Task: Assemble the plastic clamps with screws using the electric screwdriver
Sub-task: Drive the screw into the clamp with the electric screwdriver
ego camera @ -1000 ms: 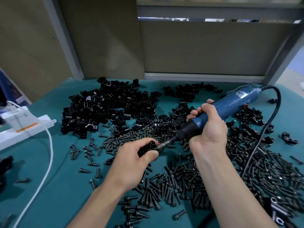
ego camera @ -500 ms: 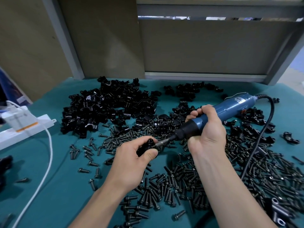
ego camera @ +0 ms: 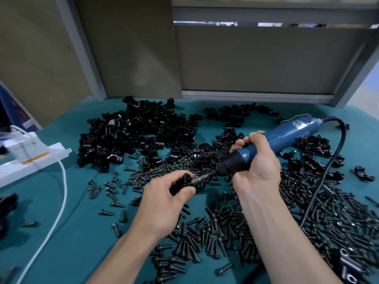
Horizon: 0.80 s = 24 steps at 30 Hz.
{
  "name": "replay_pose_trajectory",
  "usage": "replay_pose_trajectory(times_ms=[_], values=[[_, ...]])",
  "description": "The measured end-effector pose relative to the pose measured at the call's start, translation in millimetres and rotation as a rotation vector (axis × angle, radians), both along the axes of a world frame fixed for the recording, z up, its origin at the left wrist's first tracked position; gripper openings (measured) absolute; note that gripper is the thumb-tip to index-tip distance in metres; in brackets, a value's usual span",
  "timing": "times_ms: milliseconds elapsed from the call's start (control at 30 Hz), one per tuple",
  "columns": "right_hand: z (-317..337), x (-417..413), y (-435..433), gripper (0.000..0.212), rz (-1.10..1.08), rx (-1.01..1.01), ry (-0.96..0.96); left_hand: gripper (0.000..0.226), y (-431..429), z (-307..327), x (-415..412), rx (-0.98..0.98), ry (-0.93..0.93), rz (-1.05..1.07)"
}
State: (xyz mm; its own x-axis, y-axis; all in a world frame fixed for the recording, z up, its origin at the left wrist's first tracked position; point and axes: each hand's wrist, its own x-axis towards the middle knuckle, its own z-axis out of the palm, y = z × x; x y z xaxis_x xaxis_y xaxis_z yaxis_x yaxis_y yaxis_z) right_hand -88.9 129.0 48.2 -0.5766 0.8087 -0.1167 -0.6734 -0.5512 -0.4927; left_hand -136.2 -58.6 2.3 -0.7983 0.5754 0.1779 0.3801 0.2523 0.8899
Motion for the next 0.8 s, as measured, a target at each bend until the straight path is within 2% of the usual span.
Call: replay_pose_trajectory(times_ms=[700, 800], values=[[-1.2, -1.5, -1.1, 0.023, 0.012, -0.005, 0.02, 0.037, 0.3, 2.6, 1.6, -0.006, -0.037, 0.027], [-0.1, -1.8, -1.6, 0.024, 0.017, 0.005, 0.032, 0.041, 2.3, 2.1, 2.0, 0.025, -0.104, 0.027]])
